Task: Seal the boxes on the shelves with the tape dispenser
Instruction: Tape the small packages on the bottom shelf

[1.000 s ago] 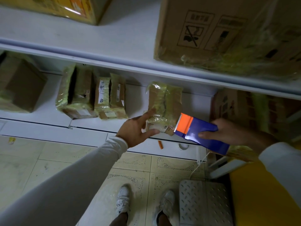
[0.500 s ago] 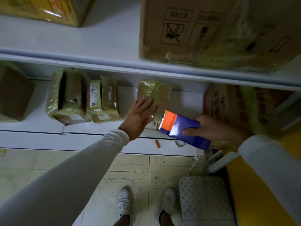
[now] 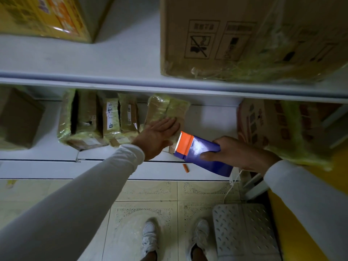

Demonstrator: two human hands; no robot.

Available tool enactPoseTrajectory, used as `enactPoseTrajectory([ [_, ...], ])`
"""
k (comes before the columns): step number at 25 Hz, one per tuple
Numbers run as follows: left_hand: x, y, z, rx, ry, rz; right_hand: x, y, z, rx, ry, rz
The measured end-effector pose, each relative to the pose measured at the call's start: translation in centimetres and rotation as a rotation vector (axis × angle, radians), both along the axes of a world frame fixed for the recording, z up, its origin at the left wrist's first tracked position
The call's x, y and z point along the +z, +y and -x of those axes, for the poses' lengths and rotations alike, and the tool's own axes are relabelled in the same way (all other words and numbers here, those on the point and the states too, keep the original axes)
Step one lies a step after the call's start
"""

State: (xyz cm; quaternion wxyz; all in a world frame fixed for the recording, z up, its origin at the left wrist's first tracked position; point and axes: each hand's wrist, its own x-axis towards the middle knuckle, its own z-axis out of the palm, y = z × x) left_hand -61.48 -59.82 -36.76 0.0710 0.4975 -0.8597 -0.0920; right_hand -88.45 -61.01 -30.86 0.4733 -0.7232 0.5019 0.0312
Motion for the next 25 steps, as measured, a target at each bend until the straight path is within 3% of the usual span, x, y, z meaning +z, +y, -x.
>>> enactPoseTrajectory([
  [3, 0.3, 0.0, -0.6, 0.0, 0.084, -0.018, 1.3, 1.1, 2.6, 0.029, 0.029, 0.004],
  [6, 0.1, 0.1, -0.1, -0.003, 0.052, -0.009, 1.7, 1.9, 4.1, -0.044, 0.11, 0.023],
  [11, 0.2, -0.1, 0.1, 0.0, 0.09, -0.034, -2.7, 1.2, -1.8, -0.056, 0.428, 0.329],
  [13, 0.3, 0.3, -0.4, -0.031, 0.137, -0.03, -4.4, 1.9, -2.7, -0.072, 0.54, 0.359],
  [15, 0.1, 0.6, -0.5, -0.038, 0.133, -0.011, -5.5, 2.6, -2.2, -0.128, 0.533, 0.323],
  [20, -0.7, 0.9, 3.1, 0.336, -0.116, 0.006, -4.4, 3.5, -0.6, -0.236, 0.399, 0.236],
  [22, -0.7, 0.7, 3.9, 0.331, -0.157, 0.042, -3.6, 3.8, 0.3, -0.256, 0.367, 0.218],
  [25, -0.1, 0.7, 3.6, 0.189, -0.047, 0.084, -2.0, 3.9, 2.0, -0.305, 0.327, 0.226],
])
